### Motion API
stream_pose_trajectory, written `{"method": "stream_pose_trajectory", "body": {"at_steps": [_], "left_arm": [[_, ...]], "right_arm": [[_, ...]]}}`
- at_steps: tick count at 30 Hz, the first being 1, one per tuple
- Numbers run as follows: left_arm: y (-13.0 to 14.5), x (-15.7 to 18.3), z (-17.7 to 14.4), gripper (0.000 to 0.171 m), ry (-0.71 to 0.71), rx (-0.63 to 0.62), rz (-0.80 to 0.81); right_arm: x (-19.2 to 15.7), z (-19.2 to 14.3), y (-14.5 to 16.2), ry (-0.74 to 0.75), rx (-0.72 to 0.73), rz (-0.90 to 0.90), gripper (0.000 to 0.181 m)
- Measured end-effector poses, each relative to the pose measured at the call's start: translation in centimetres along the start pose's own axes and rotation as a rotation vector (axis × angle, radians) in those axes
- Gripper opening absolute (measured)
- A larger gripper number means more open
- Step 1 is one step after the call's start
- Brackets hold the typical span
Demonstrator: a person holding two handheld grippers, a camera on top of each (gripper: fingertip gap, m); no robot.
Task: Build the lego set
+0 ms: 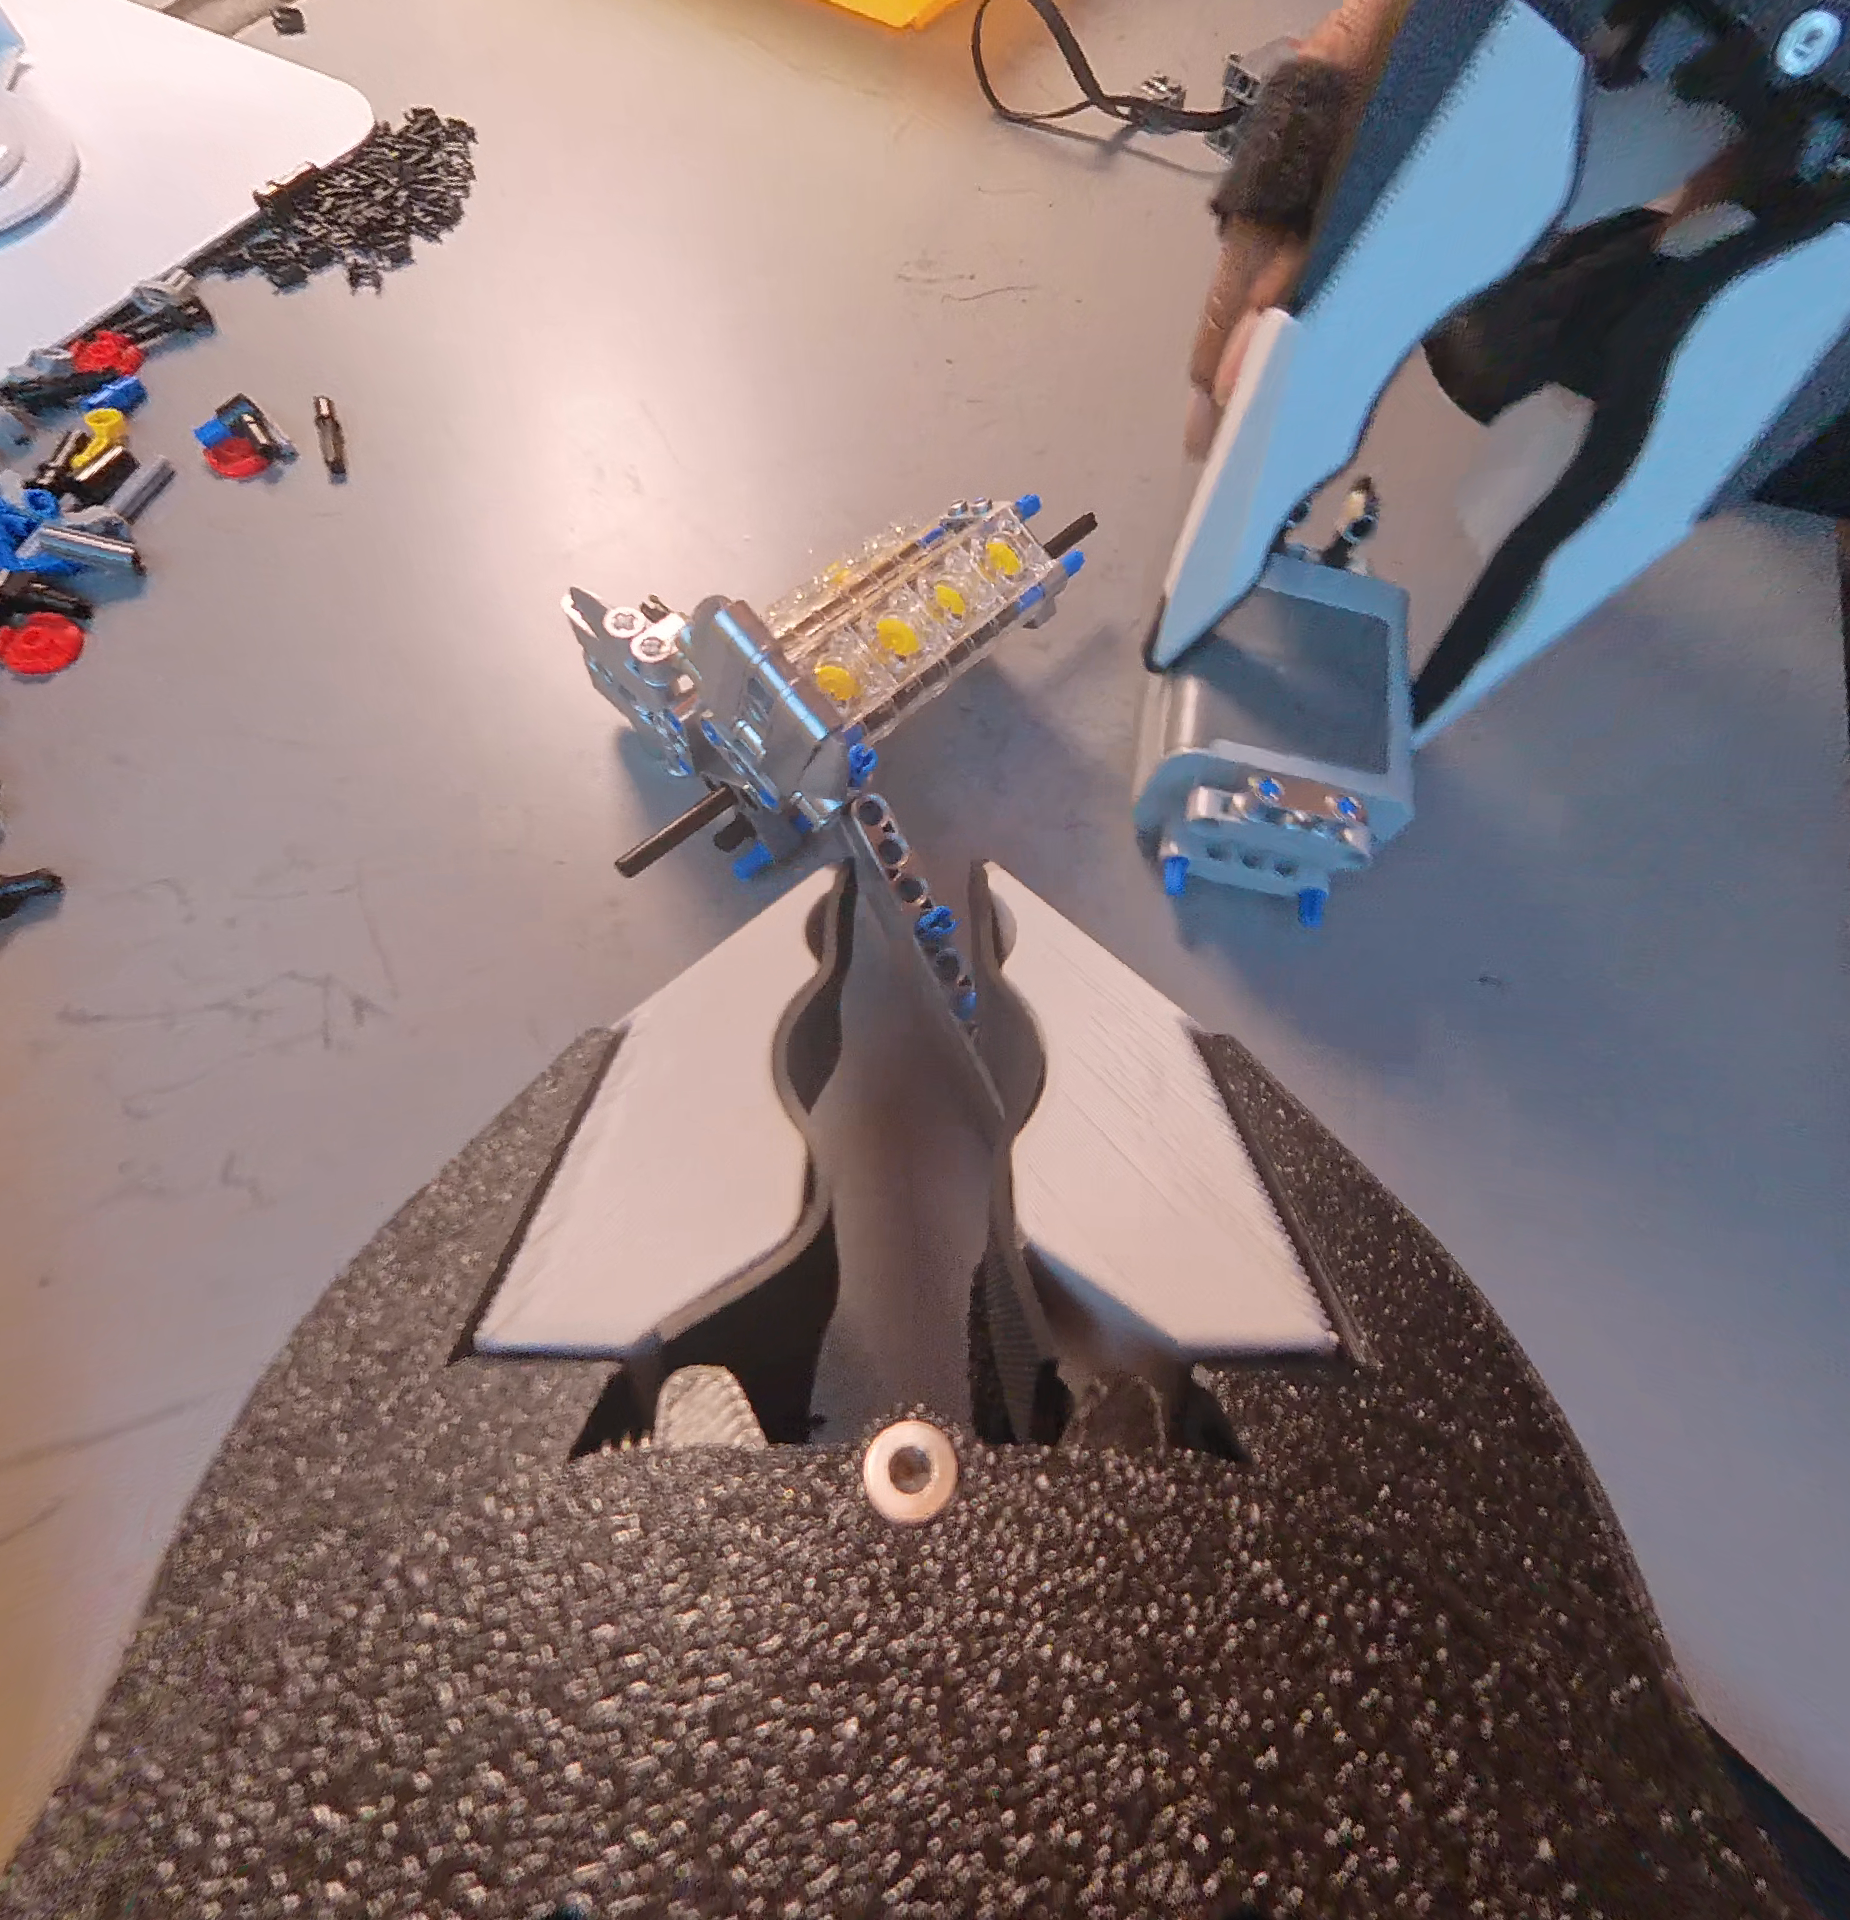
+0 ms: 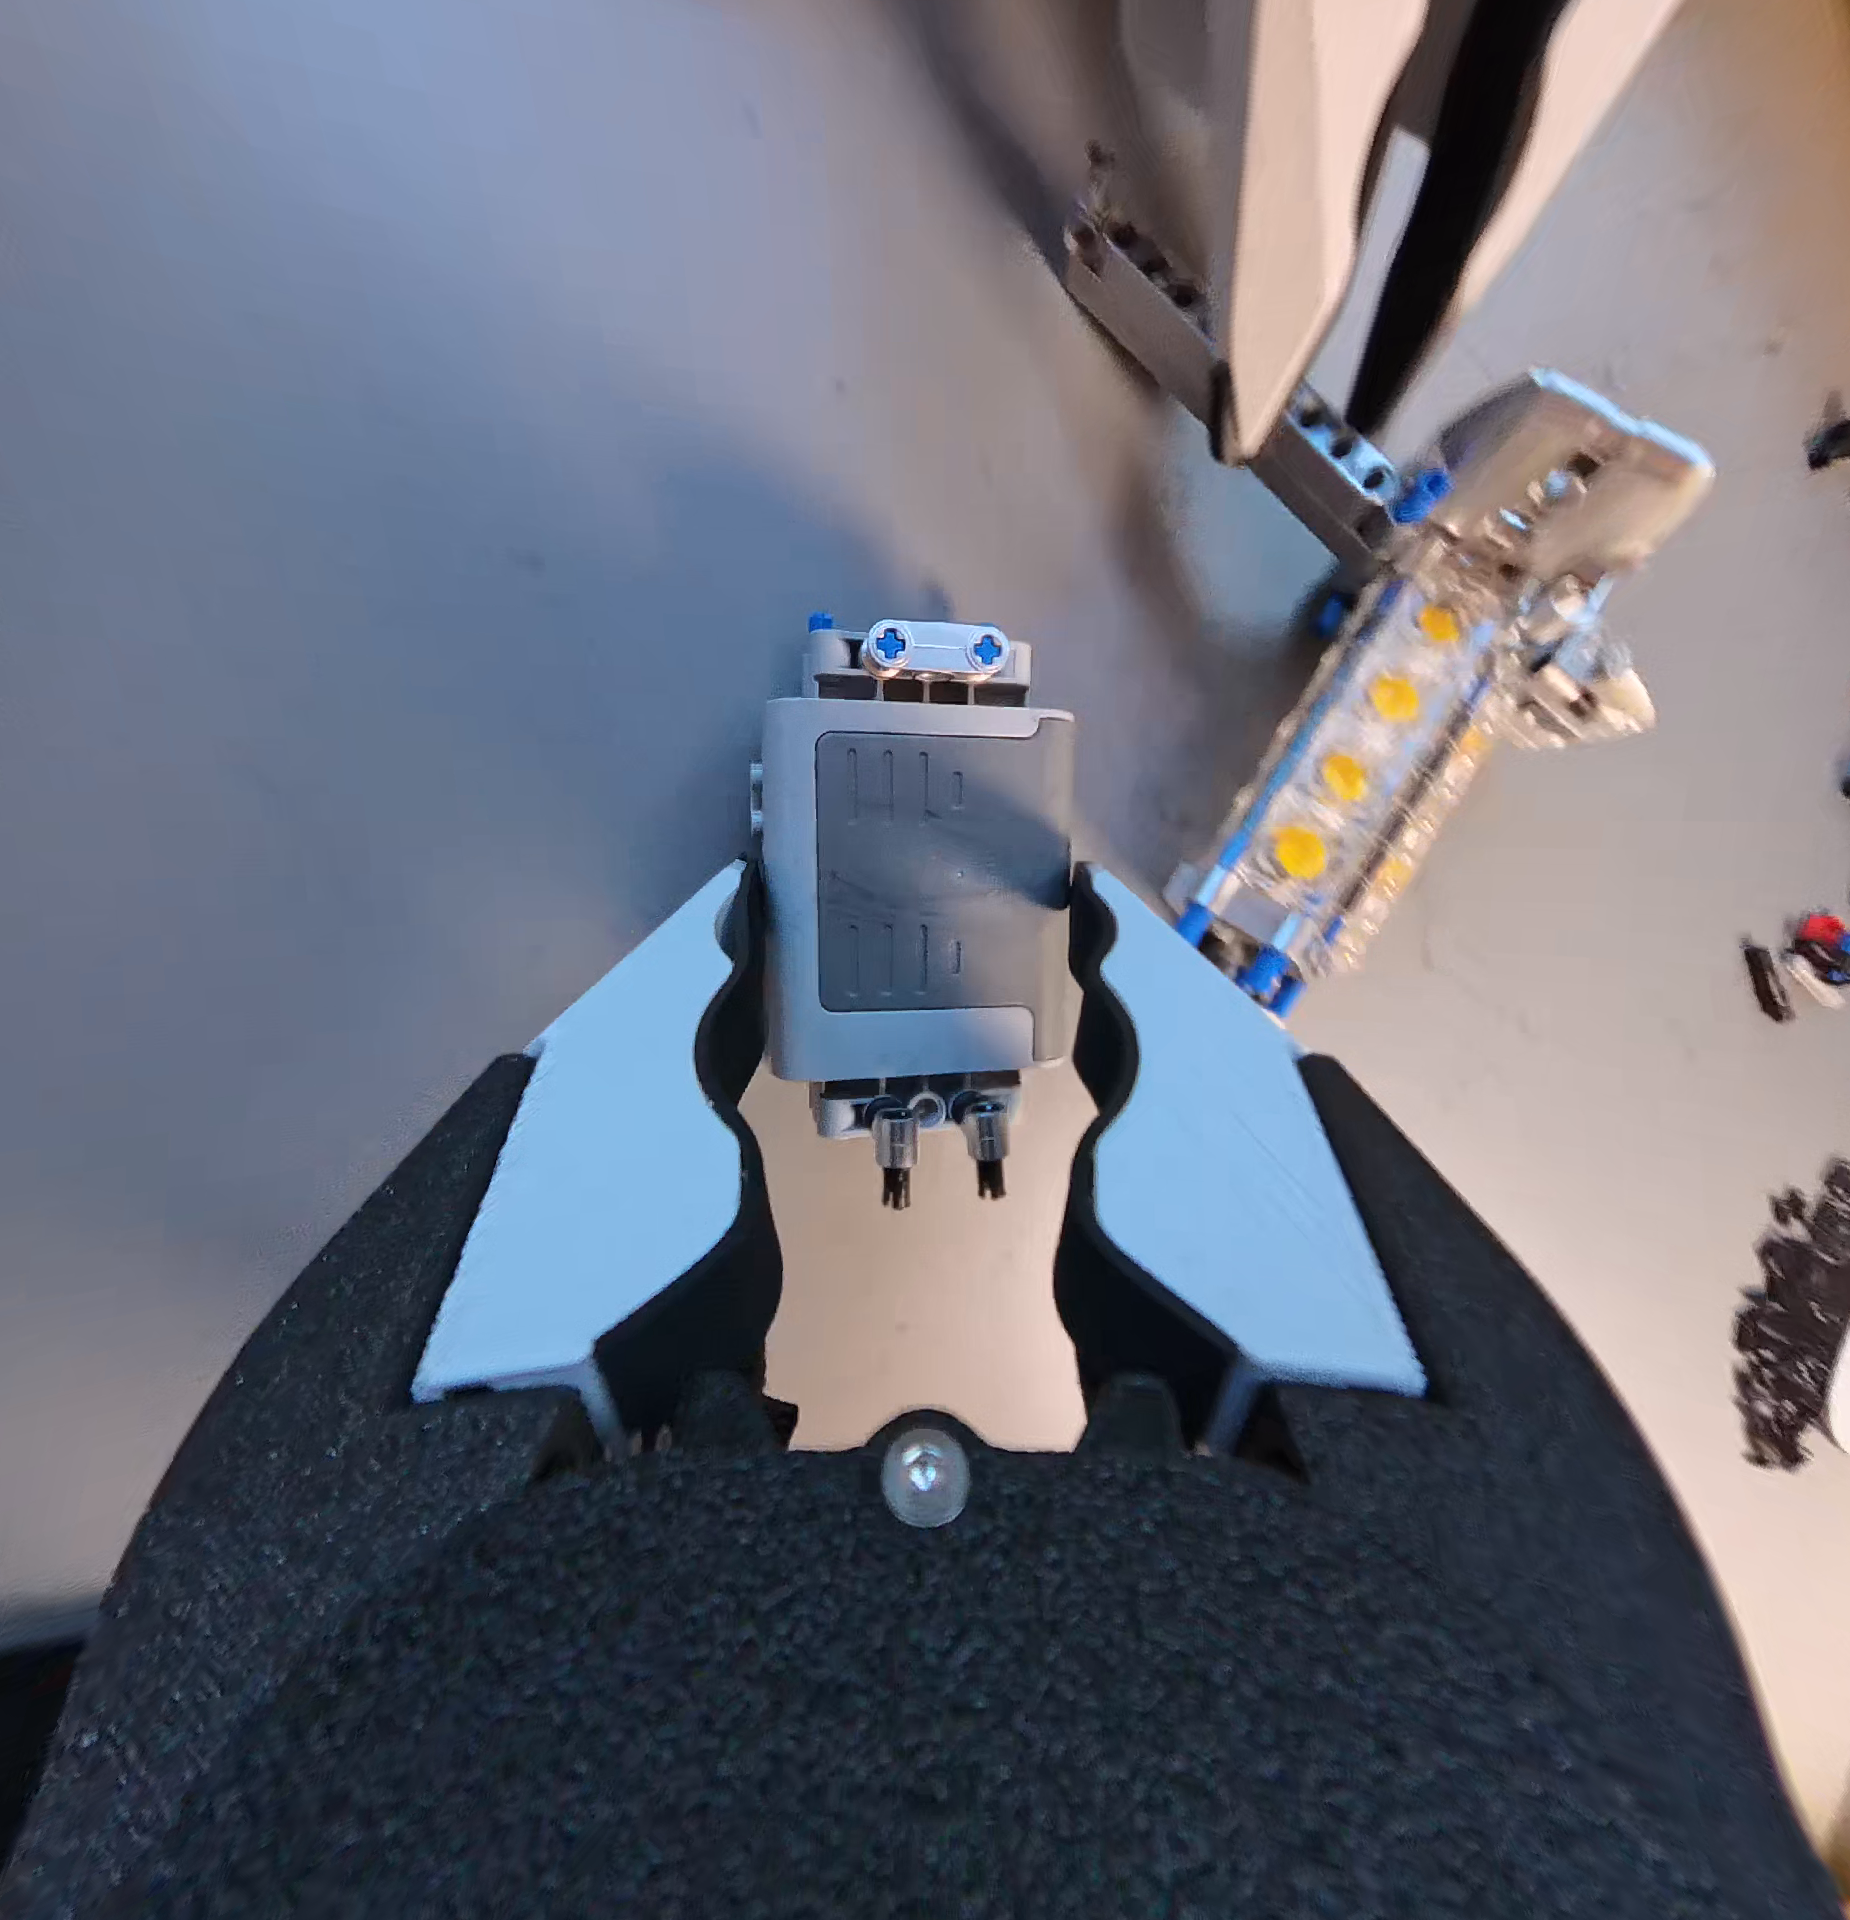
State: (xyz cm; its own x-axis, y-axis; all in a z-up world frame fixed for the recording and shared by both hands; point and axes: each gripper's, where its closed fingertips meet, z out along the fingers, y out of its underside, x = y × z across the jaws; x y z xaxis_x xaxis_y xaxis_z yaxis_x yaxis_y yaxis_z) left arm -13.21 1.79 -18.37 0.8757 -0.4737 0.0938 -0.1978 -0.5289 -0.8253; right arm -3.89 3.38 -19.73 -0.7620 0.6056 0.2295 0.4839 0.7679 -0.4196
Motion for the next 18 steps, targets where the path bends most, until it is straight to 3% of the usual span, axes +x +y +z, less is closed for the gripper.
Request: {"method": "stream_pose_trajectory", "body": {"at_steps": [5, 7, 11, 13, 18], "left_arm": [[-0.1, 1.9, 0.6, 0.019, 0.078, -0.009, 0.059], [-0.3, 2.9, 0.2, 0.021, 0.133, 0.007, 0.091], [-1.9, 3.0, -1.7, 0.022, 0.172, 0.109, 0.097], [-2.4, 1.2, -2.3, 0.021, 0.118, 0.142, 0.044], [-0.2, -3.4, -2.1, 0.021, -0.115, 0.058, -0.039]], "right_arm": [[2.0, -1.9, 2.8, 0.014, 0.01, 0.031, 0.061], [2.0, -4.1, 1.8, -0.023, 0.141, 0.098, 0.06], [6.4, -6.3, -0.2, 0.156, 0.275, 0.19, 0.056], [8.4, -5.0, -0.8, 0.217, 0.238, 0.202, 0.059], [9.1, 1.8, -0.5, 0.012, 0.002, 0.239, 0.078]]}}
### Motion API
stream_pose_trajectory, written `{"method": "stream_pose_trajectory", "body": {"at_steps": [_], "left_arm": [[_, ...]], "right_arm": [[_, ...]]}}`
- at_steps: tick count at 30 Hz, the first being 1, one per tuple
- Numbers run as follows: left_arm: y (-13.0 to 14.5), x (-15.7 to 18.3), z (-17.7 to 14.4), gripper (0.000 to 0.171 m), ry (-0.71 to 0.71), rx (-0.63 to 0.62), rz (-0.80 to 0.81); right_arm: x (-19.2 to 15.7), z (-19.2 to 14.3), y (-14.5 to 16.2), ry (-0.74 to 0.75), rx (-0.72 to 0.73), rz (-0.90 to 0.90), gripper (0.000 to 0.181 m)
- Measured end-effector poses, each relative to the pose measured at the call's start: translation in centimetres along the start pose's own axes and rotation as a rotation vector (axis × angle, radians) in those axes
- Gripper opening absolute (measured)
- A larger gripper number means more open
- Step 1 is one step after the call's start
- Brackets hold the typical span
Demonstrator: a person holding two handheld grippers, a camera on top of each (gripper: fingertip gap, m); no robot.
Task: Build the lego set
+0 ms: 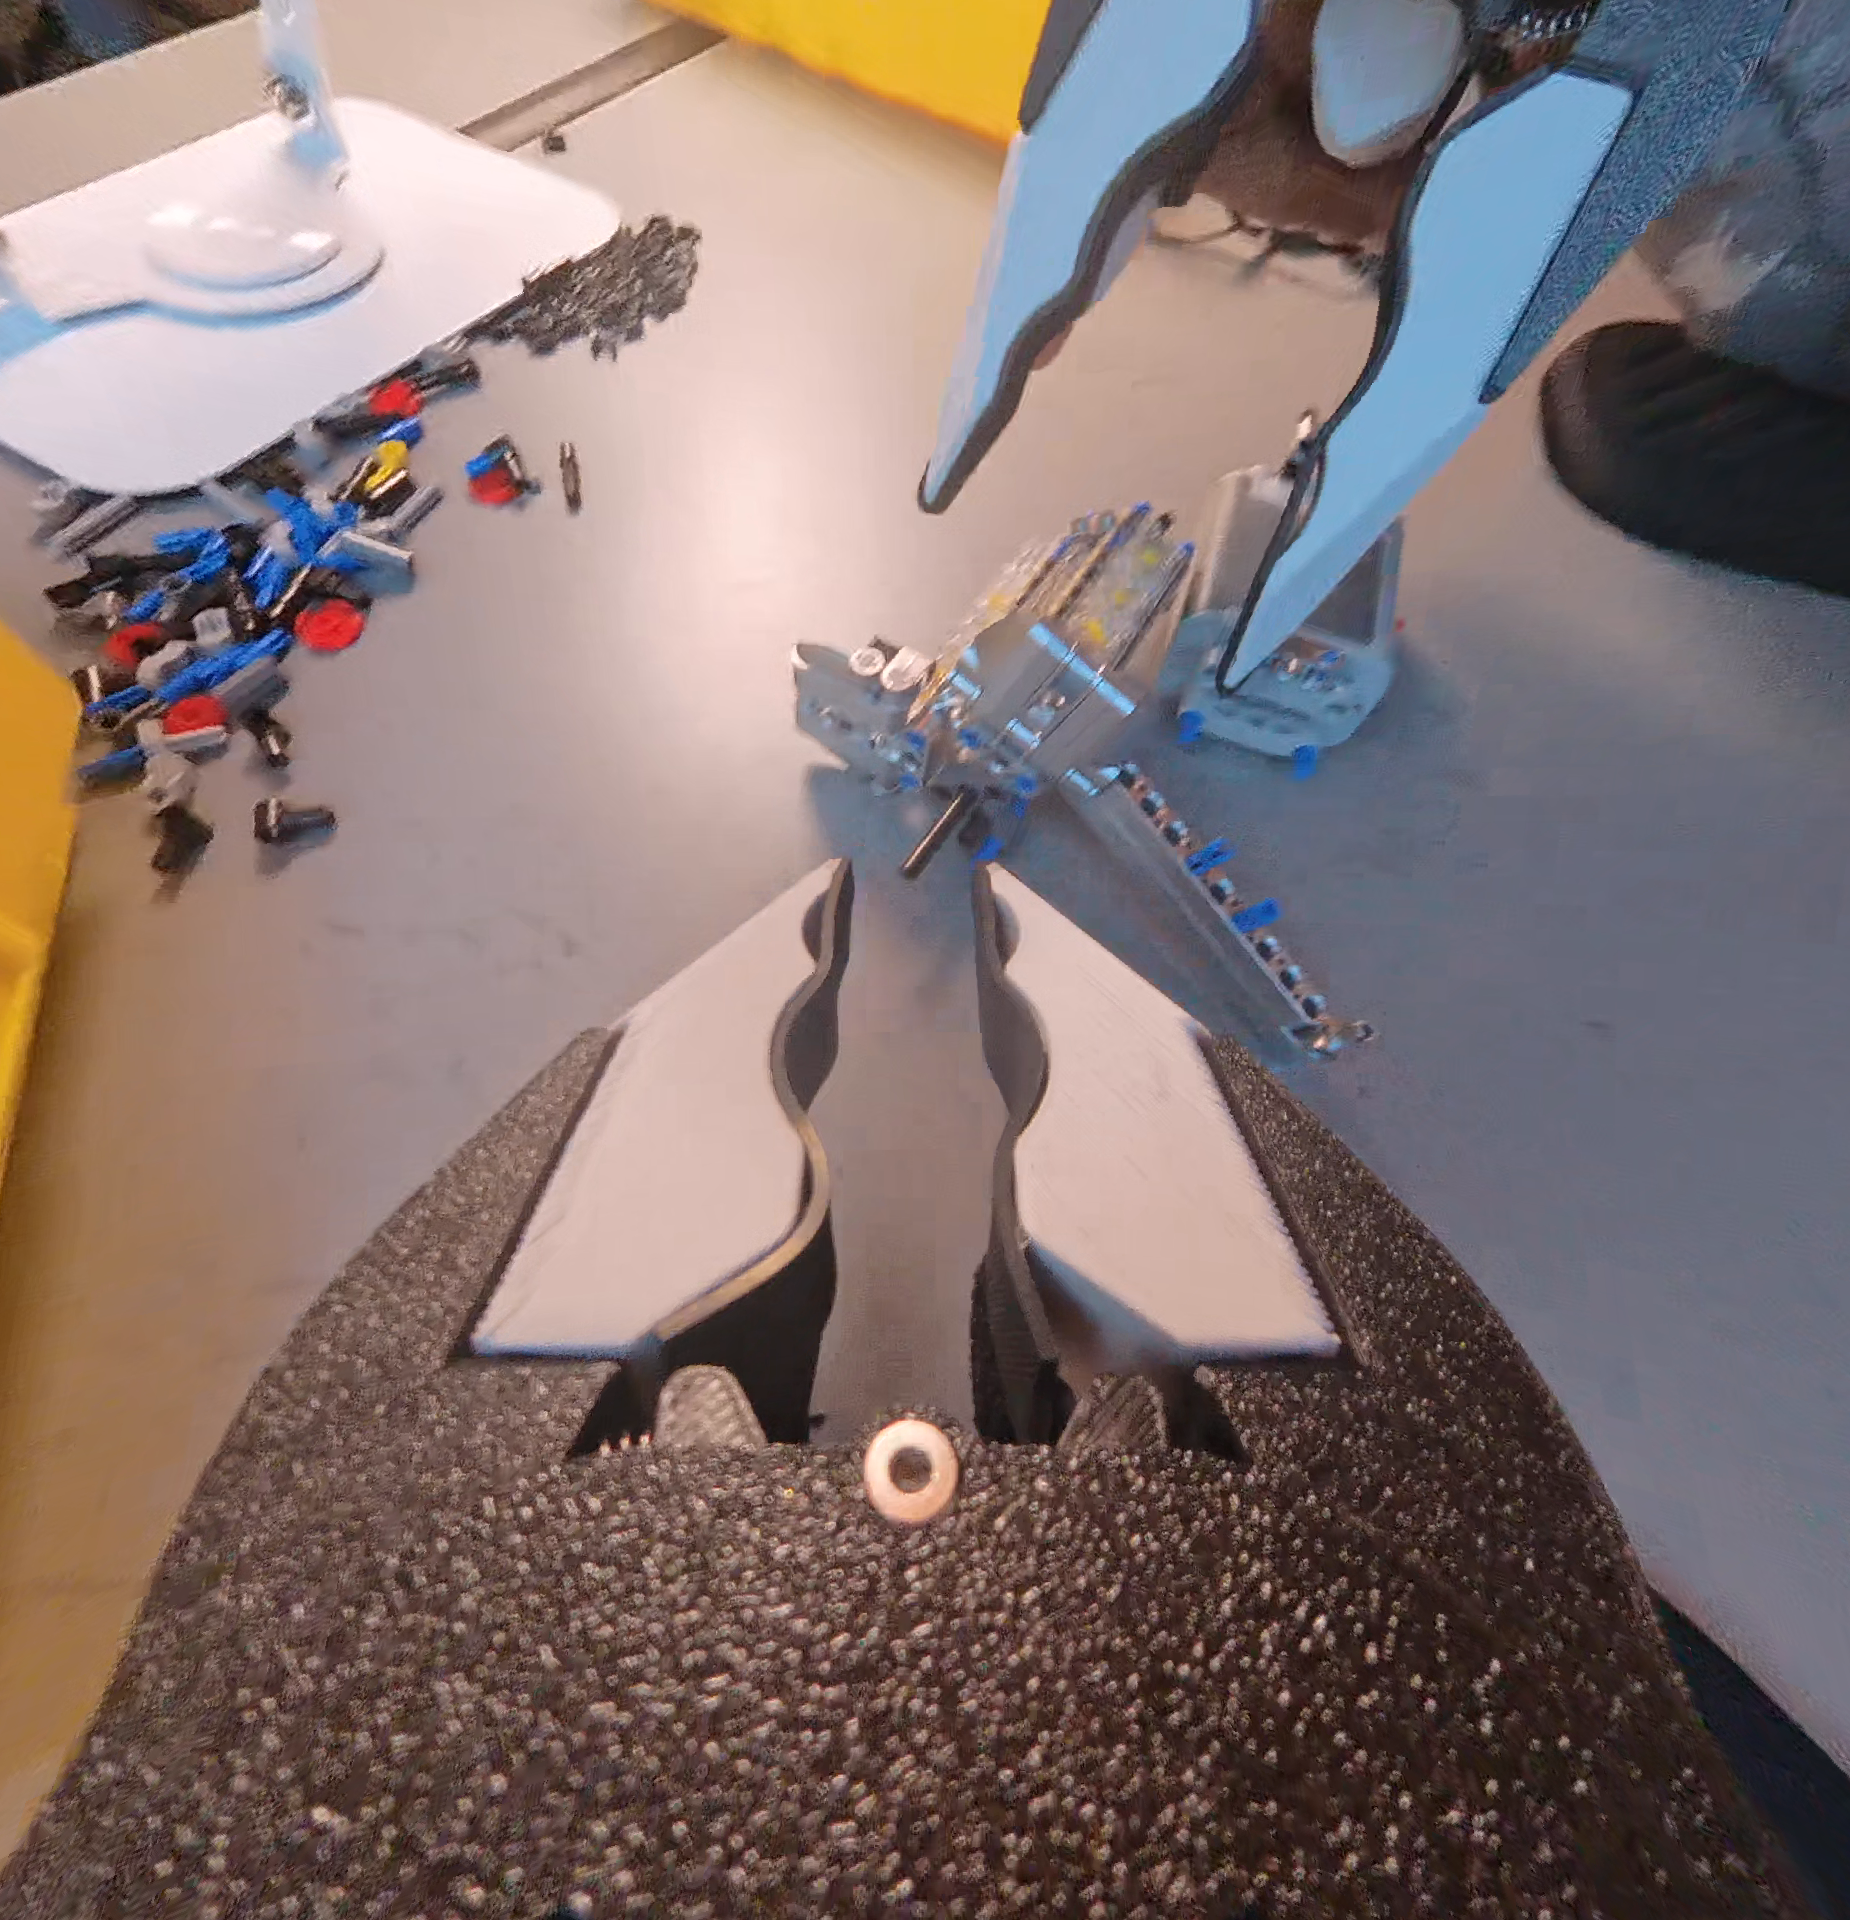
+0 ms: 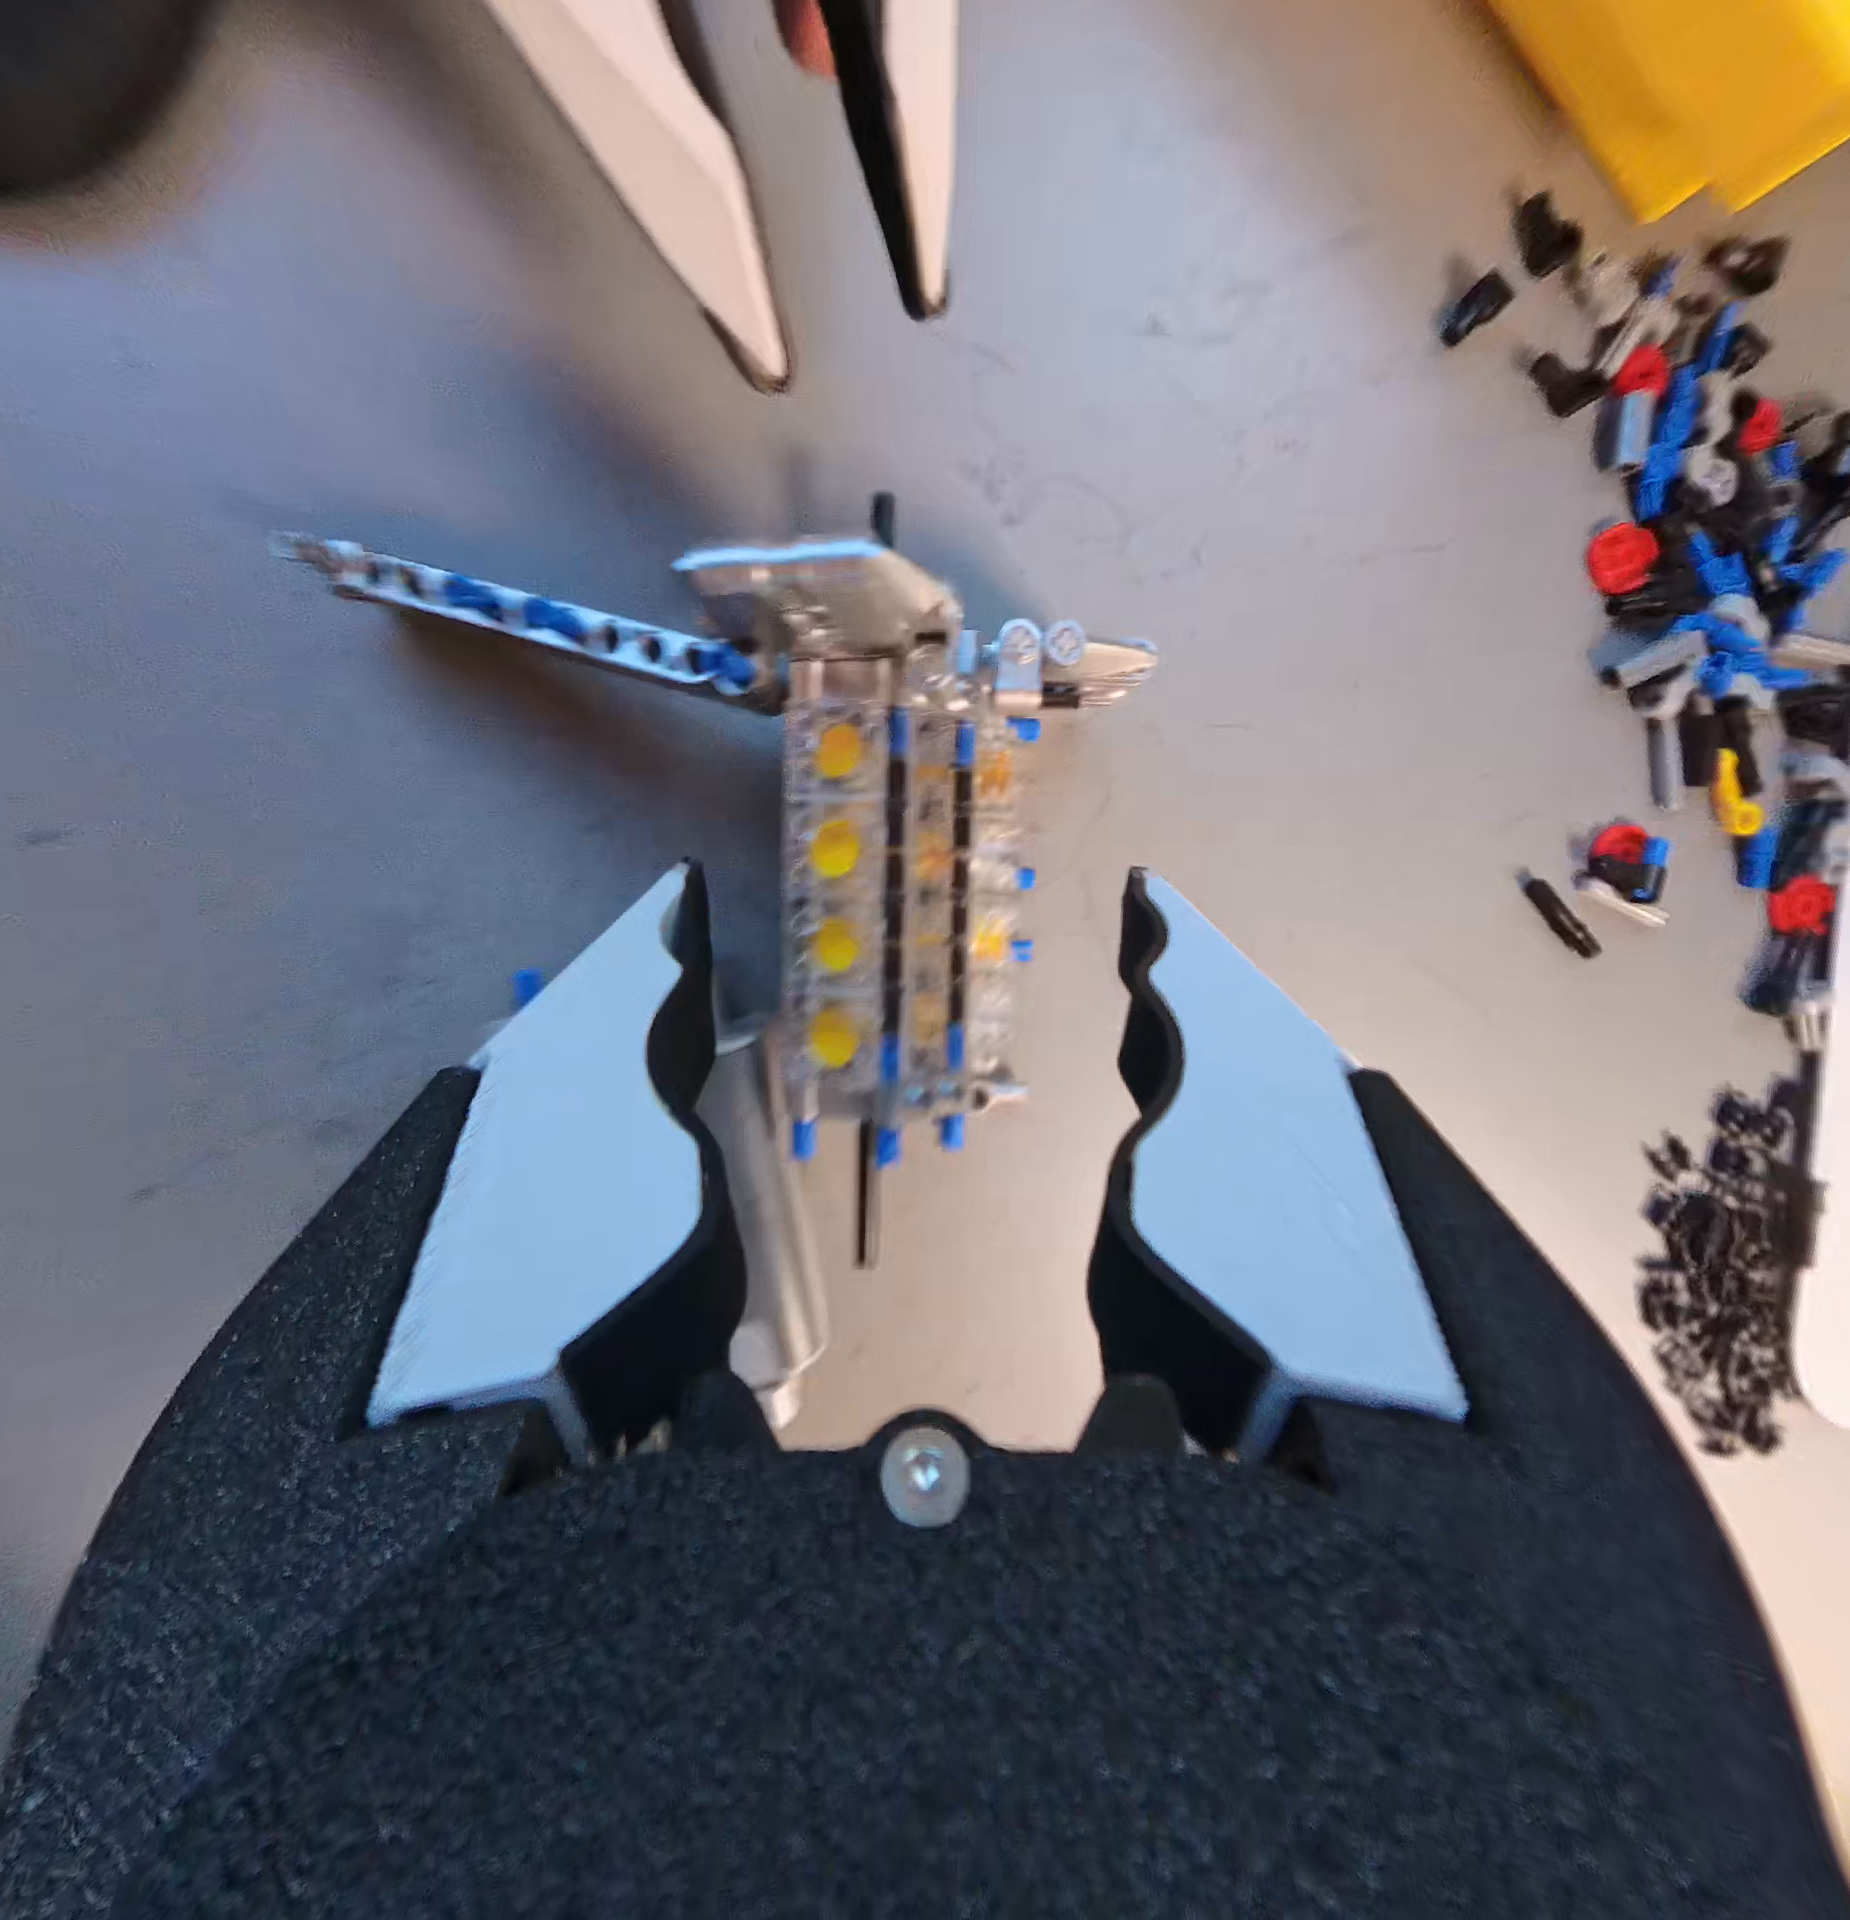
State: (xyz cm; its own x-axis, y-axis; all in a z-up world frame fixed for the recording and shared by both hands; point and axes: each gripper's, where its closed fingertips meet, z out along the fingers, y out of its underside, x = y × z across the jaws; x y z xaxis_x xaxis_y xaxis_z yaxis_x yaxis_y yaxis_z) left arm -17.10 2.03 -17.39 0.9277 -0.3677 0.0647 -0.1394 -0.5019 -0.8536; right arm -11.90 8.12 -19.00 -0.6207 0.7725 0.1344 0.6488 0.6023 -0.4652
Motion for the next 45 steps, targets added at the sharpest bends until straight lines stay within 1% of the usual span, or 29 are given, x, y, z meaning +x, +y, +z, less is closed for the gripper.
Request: {"method": "stream_pose_trajectory", "body": {"at_steps": [1, 2, 3, 5, 6, 9, 10, 11, 12, 13, 15, 17, 19, 21, 24, 27, 29, 32, 36, 38, 40, 42, 45], "left_arm": [[0.4, -0.1, 0.2, 0.021, -0.015, -0.021, 0.017], [0.7, -0.1, 0.3, 0.021, -0.029, -0.041, 0.038], [0.9, -0.2, 0.5, 0.021, -0.047, -0.061, 0.066], [1.1, -0.4, 0.5, 0.021, -0.097, -0.088, 0.13], [1.1, -0.5, 0.5, 0.021, -0.121, -0.095, 0.158], [0.2, -0.4, 0.1, 0.021, -0.155, -0.06, 0.206], [-0.3, -0.3, 0.0, 0.021, -0.157, -0.039, 0.209], [-0.7, -0.2, -0.1, 0.021, -0.159, -0.017, 0.208], [-1.1, 0.0, -0.1, 0.021, -0.155, 0.004, 0.201], [-1.4, 0.3, 0.0, 0.021, -0.141, 0.021, 0.188], [-1.3, 1.3, 0.5, 0.021, -0.086, 0.024, 0.162], [-1.1, 2.1, 1.1, 0.021, -0.047, 0.015, 0.162], [-1.3, 2.9, 1.4, 0.021, -0.012, 0.026, 0.162], [-2.1, 4.1, 1.4, 0.021, 0.044, 0.074, 0.155], [-4.1, 6.3, 0.8, 0.022, 0.148, 0.193, 0.117], [-6.5, 7.9, 0.3, 0.028, 0.225, 0.322, 0.091], [-7.8, 8.4, 0.1, 0.031, 0.231, 0.375, 0.106], [-8.6, 7.8, 0.1, 0.031, 0.162, 0.401, 0.142], [-7.3, 6.8, 0.8, 0.029, 0.125, 0.335, 0.137], [-6.0, 6.6, 1.9, 0.029, 0.127, 0.25, 0.143], [-4.4, 7.1, 3.3, 0.032, 0.174, 0.137, 0.15], [-3.0, 7.9, 4.7, 0.042, 0.215, 0.04, 0.179], [-1.6, 8.7, 6.6, 0.066, 0.232, -0.081, 0.217]], "right_arm": [[0.5, 1.2, 0.2, -0.015, -0.042, -0.014, 0.076], [0.1, 2.1, 0.3, -0.083, -0.068, -0.022, 0.068], [-0.4, 2.6, 0.0, -0.157, -0.061, -0.028, 0.052], [-0.4, 2.6, -0.4, -0.203, -0.02, -0.123, 0.05], [-0.4, 2.3, -0.5, -0.216, 0.019, -0.172, 0.049], [0.2, 0.3, -1.4, -0.234, 0.194, -0.148, 0.048], [0.6, -0.9, -1.8, -0.226, 0.272, -0.145, 0.041], [0.6, -2.4, -2.2, -0.236, 0.349, -0.13, 0.026], [0.8, -3.9, -2.4, -0.246, 0.408, -0.092, 0.025], [0.8, -4.9, -2.1, -0.249, 0.431, -0.081, 0.026], [1.2, -5.7, -1.2, -0.199, 0.421, -0.07, 0.026], [0.6, -6.4, -0.8, -0.211, 0.456, -0.047, 0.026], [-0.1, -7.6, -1.3, -0.235, 0.551, -0.009, 0.025], [-0.9, -9.4, -2.1, -0.27, 0.691, 0.023, 0.025], [-2.3, -12.6, -3.4, -0.362, 0.922, 0.061, 0.025], [-3.2, -14.3, -3.8, -0.421, 1.044, 0.081, 0.025], [-3.5, -14.5, -3.9, -0.428, 1.073, 0.084, 0.025], [-3.3, -14.7, -3.7, -0.411, 1.1, 0.089, 0.025], [-3.0, -15.1, -3.1, -0.409, 1.115, 0.111, 0.025], [-2.7, -15.3, -2.8, -0.407, 1.121, 0.121, 0.025], [-2.4, -15.4, -2.6, -0.397, 1.12, 0.13, 0.025], [-2.2, -15.7, -2.5, -0.384, 1.12, 0.136, 0.025], [-1.9, -16.0, -2.2, -0.361, 1.127, 0.147, 0.025]]}}
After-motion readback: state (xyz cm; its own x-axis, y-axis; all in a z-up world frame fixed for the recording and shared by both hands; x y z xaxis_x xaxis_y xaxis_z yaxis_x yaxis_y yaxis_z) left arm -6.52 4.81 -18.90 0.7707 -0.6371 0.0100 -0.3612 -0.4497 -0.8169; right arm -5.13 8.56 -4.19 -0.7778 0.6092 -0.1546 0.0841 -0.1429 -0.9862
